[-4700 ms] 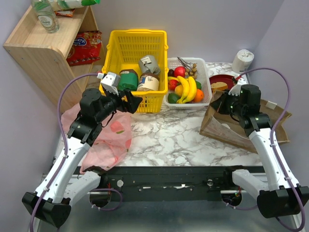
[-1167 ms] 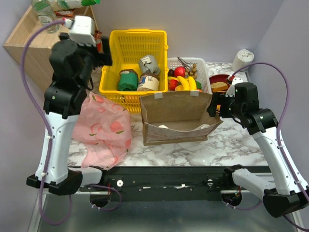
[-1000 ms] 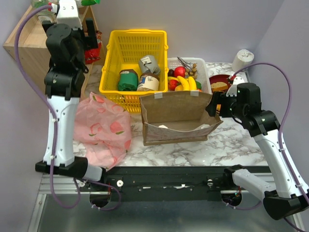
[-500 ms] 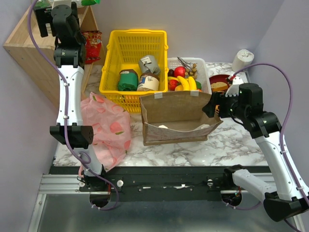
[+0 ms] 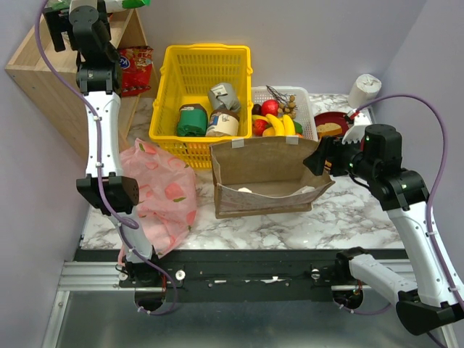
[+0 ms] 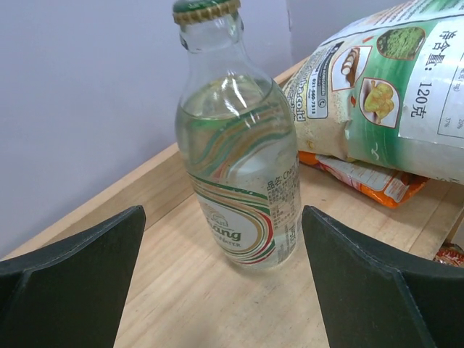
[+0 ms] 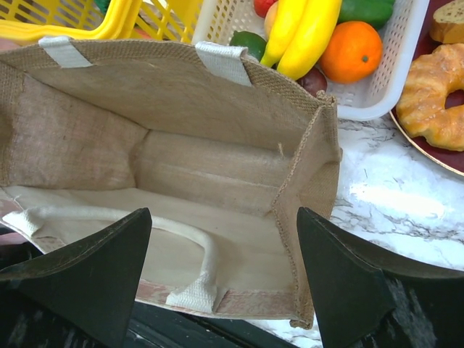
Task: Place the mixed food into the grocery bags and tie them
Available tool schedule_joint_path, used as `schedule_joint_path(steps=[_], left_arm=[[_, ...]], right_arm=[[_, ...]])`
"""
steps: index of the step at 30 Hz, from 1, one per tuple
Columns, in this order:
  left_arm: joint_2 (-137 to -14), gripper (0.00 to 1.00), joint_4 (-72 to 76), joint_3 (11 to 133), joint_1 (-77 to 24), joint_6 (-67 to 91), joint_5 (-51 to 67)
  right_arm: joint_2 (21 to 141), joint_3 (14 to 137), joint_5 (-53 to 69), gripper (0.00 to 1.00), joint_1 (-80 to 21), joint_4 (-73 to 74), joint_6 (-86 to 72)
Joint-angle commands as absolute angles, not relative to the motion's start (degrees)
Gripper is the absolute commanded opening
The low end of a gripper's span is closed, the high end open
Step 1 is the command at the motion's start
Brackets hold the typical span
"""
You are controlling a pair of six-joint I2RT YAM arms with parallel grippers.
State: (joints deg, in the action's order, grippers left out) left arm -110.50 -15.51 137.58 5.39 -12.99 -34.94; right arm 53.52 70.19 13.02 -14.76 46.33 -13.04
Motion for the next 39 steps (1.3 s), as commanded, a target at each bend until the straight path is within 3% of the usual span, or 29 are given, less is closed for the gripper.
schedule_joint_path(steps=[1, 35, 38, 39], left_arm=[[-112.1, 0.99, -13.1, 139.3, 6.6, -10.6, -32.5], [-120.5, 0.99, -2.6, 141.1, 10.0, -6.3, -28.9], [-120.9, 0.94, -1.2, 141.1, 10.4, -6.1, -28.4], [-121.1, 0.87, -0.7, 141.1, 10.5, -6.0, -28.1]], right_arm=[[53.6, 72.2, 14.8, 0.9, -14.5, 46.3, -13.5], [55.4, 73.4, 14.5, 0.9, -14.5, 46.4, -13.8], [55.4, 73.4, 14.2, 0.9, -14.5, 46.7, -13.7], [55.4, 73.4, 14.2, 0.89, -14.5, 46.8, -13.8]])
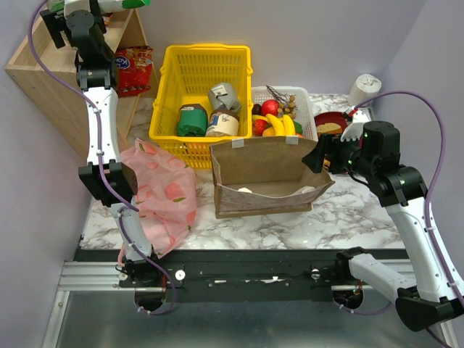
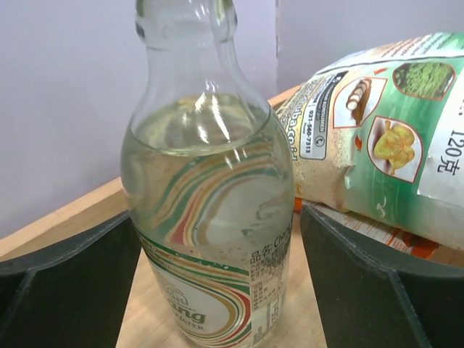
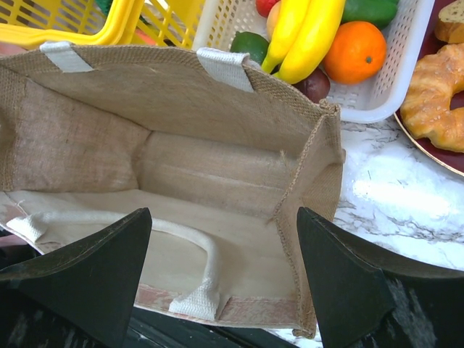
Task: Place the mixed food into the grocery bags and tie them
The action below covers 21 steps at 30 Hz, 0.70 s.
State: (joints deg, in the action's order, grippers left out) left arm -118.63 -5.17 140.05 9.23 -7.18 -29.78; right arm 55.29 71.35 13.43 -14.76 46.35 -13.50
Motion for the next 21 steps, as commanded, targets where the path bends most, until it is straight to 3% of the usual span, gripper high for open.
schedule_joint_path(steps=[1, 3, 11, 18, 21], left_arm=[[-121.3, 0.85, -0.5, 141.1, 10.6, -5.7, -27.3], [-121.4, 0.72, -0.3, 141.0, 10.8, -5.6, -26.6], [-120.9, 0.42, -0.3, 140.3, 11.5, -4.7, -23.4], [-118.6, 0.0, 1.7, 140.2, 11.5, -2.5, -20.7], [-117.2, 0.0, 2.3, 139.9, 11.5, -1.9, -20.2]], right_arm=[[55.4, 73.4, 14.1, 0.89, -14.5, 46.9, -13.8], [55.3, 73.5, 14.0, 0.89, -14.4, 47.2, -13.7], [54.6, 73.2, 13.5, 0.89, -14.4, 47.5, -13.7], [54.5, 72.7, 13.6, 0.89, -14.5, 47.0, -13.6], [54.6, 72.3, 13.7, 0.89, -14.4, 46.8, -13.6]])
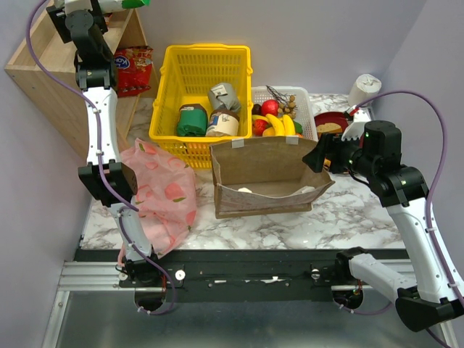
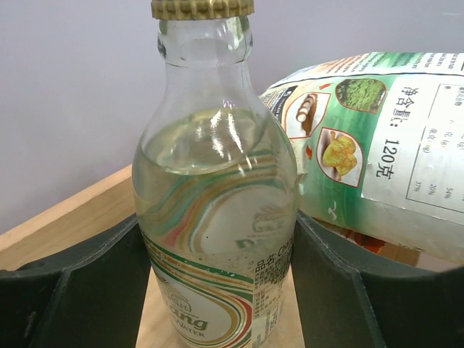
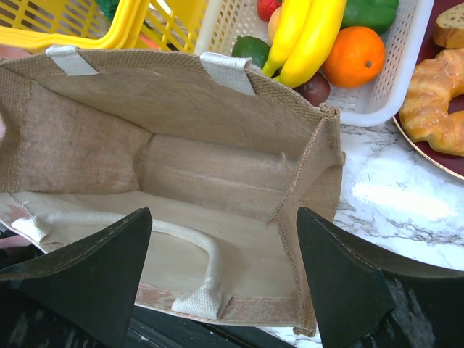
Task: Place the mixed food into the grocery bags and tie them
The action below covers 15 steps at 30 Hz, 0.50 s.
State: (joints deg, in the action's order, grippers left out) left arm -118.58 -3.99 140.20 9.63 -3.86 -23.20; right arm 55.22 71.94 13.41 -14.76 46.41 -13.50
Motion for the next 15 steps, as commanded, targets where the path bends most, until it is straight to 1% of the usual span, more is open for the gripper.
schedule_joint_path(steps=[1, 15], left_arm=[[-116.4, 0.0, 2.4, 139.7, 11.6, -1.8, -19.9], [-111.0, 0.0, 1.8, 138.3, 11.5, -0.3, -13.8]], right_arm=[[54.6, 72.2, 13.9, 0.89, -14.5, 46.6, -13.5], [55.2, 72.6, 15.2, 0.89, -14.5, 45.8, -12.4]])
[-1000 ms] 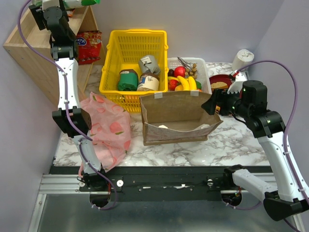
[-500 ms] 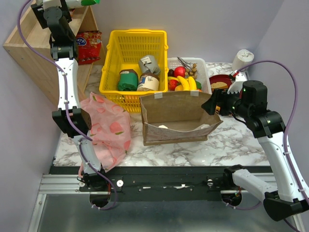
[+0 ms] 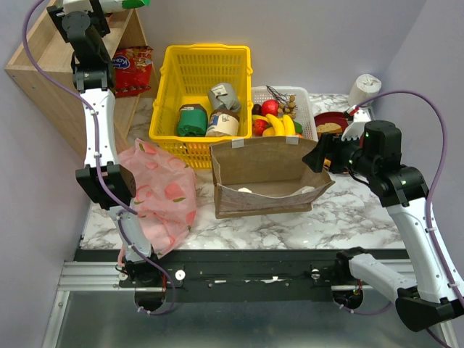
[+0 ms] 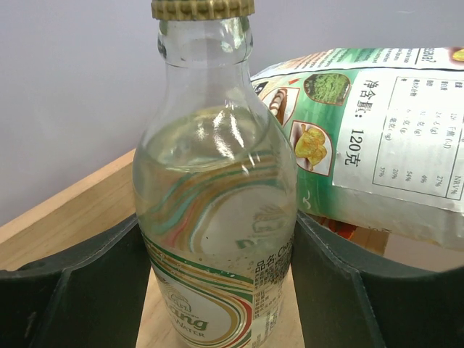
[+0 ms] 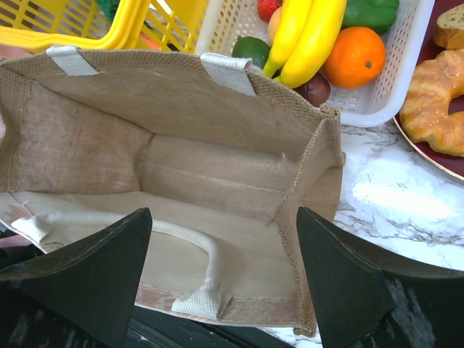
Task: Place the mixed food into the grocery bags and tie them
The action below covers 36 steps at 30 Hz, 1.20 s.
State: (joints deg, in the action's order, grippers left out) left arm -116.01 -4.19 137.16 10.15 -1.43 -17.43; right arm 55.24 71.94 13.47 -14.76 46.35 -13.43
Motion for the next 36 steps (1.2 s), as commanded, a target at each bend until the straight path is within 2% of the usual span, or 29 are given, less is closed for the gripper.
schedule_joint_path(steps=[1, 36], left_arm=[[-110.7, 0.0, 1.8, 138.5, 11.5, -0.3, -13.7], [-108.5, 0.0, 4.7, 141.1, 11.5, 2.4, -6.4]], right_arm=[[55.0, 72.5, 15.2, 0.89, -14.5, 45.7, -12.5], [54.9, 73.4, 15.9, 0.89, -14.4, 46.2, -12.3]])
